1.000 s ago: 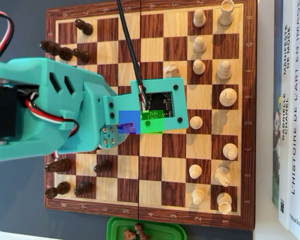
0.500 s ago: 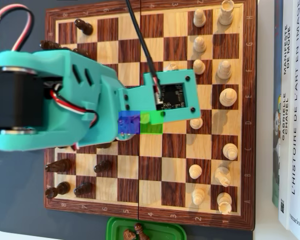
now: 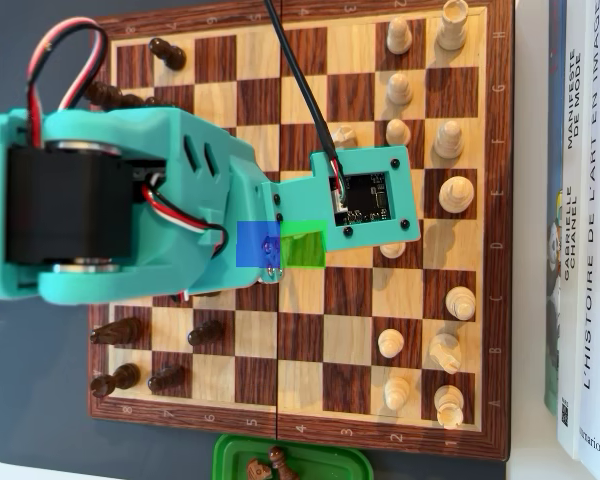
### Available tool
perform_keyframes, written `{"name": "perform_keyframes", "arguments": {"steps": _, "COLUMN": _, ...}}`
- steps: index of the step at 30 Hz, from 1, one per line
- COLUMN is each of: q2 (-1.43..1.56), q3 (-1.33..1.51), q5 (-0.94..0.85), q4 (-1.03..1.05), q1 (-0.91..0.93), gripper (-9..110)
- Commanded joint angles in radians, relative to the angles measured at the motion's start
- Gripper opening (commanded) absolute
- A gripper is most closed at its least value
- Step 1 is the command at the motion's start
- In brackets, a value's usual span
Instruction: Play chess
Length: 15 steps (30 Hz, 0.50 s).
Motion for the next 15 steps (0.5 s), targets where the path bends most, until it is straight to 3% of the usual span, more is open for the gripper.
{"name": "perform_keyframes", "arguments": {"steps": 1, "q2": 0.008, "q3": -0.046, "q5": -0.005, "q4": 0.005, "q1": 0.011, "gripper": 6}}
{"name": "perform_keyframes", "arguments": {"steps": 15, "q2": 0.011, "q3": -0.048, "q5": -0.049, "q4": -0.003, "q1": 0.044, "gripper": 6}}
